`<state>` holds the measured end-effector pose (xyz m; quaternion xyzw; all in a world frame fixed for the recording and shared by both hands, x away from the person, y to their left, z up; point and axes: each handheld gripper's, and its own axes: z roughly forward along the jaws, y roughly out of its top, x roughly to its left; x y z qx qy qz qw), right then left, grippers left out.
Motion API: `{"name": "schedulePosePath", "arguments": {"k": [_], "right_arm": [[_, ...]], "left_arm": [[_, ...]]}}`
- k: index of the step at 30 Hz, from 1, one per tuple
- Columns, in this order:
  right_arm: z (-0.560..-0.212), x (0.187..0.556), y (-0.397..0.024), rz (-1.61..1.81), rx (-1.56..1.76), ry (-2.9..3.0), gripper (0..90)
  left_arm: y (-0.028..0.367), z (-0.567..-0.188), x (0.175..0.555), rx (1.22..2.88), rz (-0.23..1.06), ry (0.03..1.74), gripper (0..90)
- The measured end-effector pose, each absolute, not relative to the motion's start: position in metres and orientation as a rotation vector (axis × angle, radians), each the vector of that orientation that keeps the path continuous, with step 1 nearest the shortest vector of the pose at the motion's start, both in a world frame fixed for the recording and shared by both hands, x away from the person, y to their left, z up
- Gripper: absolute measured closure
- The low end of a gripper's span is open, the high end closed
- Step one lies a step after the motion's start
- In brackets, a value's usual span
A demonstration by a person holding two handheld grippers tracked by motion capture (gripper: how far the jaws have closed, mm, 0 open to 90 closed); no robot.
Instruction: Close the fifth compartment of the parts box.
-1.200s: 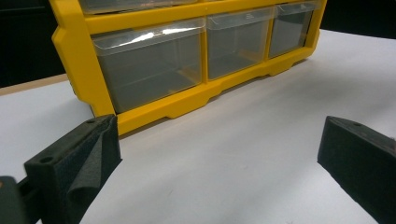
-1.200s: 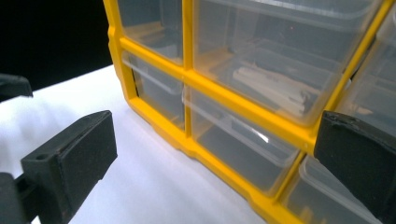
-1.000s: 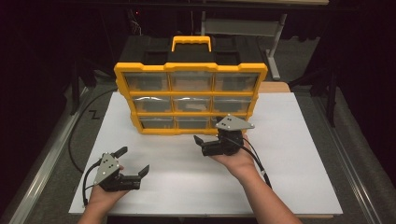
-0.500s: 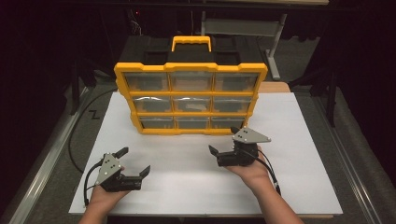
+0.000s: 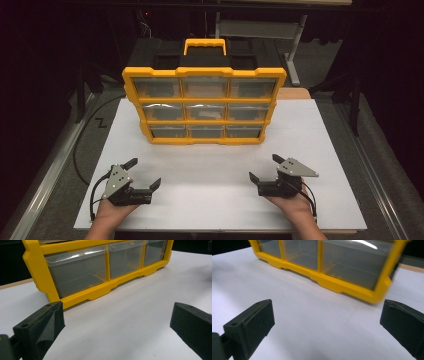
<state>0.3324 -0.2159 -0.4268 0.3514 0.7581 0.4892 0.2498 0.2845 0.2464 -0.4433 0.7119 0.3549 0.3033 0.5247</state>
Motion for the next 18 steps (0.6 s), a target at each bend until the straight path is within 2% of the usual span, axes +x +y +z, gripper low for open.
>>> {"name": "schedulePosePath", "arguments": {"k": [6,18], "right_arm": [[-0.4332,0.3316,-0.2287,1.319,0.949,2.052,0.6],[-0.4334,0.3301,-0.2259,1.309,0.944,2.051,0.6]], "left_arm": [[0.2420,-0.4439,0.2865,1.715,0.728,0.854,0.2],[0.2388,-0.4450,0.2863,1.725,0.734,0.878,0.2]]}}
